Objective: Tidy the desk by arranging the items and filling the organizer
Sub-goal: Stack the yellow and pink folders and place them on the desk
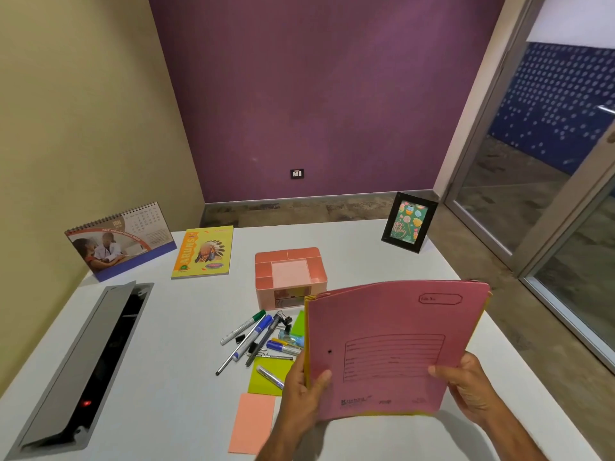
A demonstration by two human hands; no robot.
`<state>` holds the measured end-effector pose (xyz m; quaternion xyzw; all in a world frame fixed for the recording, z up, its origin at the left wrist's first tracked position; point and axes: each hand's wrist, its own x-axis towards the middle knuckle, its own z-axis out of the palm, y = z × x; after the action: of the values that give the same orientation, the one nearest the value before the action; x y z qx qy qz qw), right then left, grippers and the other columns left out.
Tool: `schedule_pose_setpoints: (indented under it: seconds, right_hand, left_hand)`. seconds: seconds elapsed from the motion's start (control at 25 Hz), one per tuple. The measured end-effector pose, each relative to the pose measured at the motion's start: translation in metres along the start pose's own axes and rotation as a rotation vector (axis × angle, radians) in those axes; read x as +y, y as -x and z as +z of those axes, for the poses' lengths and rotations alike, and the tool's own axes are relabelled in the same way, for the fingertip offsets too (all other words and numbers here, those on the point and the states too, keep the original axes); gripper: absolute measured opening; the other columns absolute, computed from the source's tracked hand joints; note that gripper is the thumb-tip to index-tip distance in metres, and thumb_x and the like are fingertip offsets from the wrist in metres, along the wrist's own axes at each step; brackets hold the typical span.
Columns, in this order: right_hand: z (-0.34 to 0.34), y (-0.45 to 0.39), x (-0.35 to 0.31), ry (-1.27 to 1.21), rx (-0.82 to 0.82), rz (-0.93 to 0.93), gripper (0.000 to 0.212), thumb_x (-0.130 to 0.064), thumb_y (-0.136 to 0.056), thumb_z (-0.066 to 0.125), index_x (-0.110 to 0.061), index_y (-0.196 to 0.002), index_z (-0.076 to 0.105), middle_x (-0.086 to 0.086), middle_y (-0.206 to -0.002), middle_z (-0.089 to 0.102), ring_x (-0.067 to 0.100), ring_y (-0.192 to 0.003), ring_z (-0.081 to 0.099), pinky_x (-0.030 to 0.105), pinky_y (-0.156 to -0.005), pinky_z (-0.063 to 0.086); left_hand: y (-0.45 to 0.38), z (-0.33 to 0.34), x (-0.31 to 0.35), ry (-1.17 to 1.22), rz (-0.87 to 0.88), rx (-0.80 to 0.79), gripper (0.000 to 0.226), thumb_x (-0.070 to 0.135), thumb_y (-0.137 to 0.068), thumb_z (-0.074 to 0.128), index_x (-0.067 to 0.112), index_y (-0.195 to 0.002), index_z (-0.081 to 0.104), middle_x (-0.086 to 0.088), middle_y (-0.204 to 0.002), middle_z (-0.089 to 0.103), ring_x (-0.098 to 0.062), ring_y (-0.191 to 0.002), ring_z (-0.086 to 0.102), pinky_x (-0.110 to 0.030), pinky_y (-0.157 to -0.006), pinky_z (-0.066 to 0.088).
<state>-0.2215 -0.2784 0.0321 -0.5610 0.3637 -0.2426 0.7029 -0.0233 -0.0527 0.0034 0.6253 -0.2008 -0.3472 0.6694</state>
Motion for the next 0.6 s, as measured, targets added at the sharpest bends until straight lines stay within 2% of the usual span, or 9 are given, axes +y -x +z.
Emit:
schedule_pose_setpoints:
  seconds: [0.08,0.16,0.2,0.28,0.32,0.4,0.48,0.6]
  right_hand:
    - [0.0,0.0,0.007,0.029,0.025,0.015,0.086,-0.02,-0.027,0.097,0.002,-0.104,0.067,0.021,-0.099,0.074,0.034,-0.088,0.07,0.034,-0.07,0.06]
    - [0.001,0.002,0.012,0.051,0.049,0.068,0.064,-0.004,-0.042,0.091,0.0,-0.101,0.068,0.019,-0.095,0.075,0.043,-0.096,0.066,0.041,-0.075,0.057]
    - [0.002,0.005,0.016,0.065,0.062,0.093,0.059,0.0,-0.044,0.088,0.0,-0.1,0.068,0.018,-0.093,0.075,0.045,-0.097,0.065,0.043,-0.076,0.054]
    - [0.003,0.006,0.025,0.129,0.073,0.131,0.077,-0.013,-0.028,0.097,-0.001,-0.098,0.068,0.016,-0.088,0.076,0.04,-0.087,0.068,0.043,-0.073,0.053]
    - [0.003,0.006,0.029,0.151,0.077,0.145,0.081,-0.012,-0.022,0.095,0.001,-0.098,0.069,0.015,-0.086,0.076,0.037,-0.08,0.068,0.042,-0.069,0.054]
    - [0.007,0.008,0.032,0.146,0.087,0.162,0.063,0.001,-0.037,0.081,0.004,-0.099,0.068,0.015,-0.082,0.075,0.035,-0.073,0.067,0.041,-0.064,0.053]
    - [0.008,0.007,0.033,0.149,0.095,0.158,0.049,0.008,-0.048,0.076,0.0,-0.096,0.07,0.017,-0.085,0.075,0.036,-0.078,0.067,0.041,-0.066,0.053]
    - [0.006,0.0,0.035,0.189,0.093,0.139,0.048,0.009,-0.052,0.074,-0.008,-0.097,0.071,0.016,-0.093,0.076,0.038,-0.09,0.068,0.043,-0.074,0.054]
  left_hand:
    - [0.002,-0.002,-0.002,-0.027,-0.02,-0.017,0.052,0.008,-0.088,0.067,0.028,-0.132,0.051,0.003,-0.123,0.068,-0.02,-0.112,0.065,-0.046,-0.09,0.057]
    - [0.004,-0.005,-0.005,-0.104,-0.013,-0.047,0.056,0.011,-0.085,0.067,0.03,-0.134,0.048,0.009,-0.124,0.068,-0.016,-0.114,0.064,-0.045,-0.093,0.055]
    - [0.004,-0.007,-0.007,-0.145,-0.007,-0.057,0.058,0.011,-0.083,0.065,0.03,-0.135,0.048,0.012,-0.123,0.067,-0.013,-0.115,0.063,-0.042,-0.095,0.054]
    - [0.003,-0.01,-0.013,-0.207,-0.021,-0.069,0.058,0.005,-0.084,0.064,0.033,-0.132,0.048,0.017,-0.121,0.067,-0.009,-0.114,0.063,-0.038,-0.096,0.054]
    - [0.002,-0.011,-0.015,-0.227,-0.028,-0.076,0.059,0.001,-0.085,0.063,0.034,-0.131,0.048,0.018,-0.12,0.068,-0.008,-0.113,0.064,-0.037,-0.096,0.054]
    - [0.0,-0.013,-0.017,-0.262,-0.041,-0.09,0.06,-0.004,-0.087,0.062,0.035,-0.13,0.048,0.02,-0.118,0.068,-0.005,-0.111,0.064,-0.029,-0.092,0.055]
    - [-0.004,-0.013,-0.015,-0.291,-0.047,-0.093,0.06,-0.004,-0.088,0.062,0.035,-0.131,0.047,0.02,-0.118,0.068,-0.003,-0.11,0.064,-0.026,-0.091,0.055]
    - [-0.011,-0.008,-0.011,-0.324,-0.056,-0.077,0.058,0.0,-0.089,0.062,0.036,-0.132,0.047,0.021,-0.119,0.066,-0.001,-0.109,0.063,-0.028,-0.094,0.054]
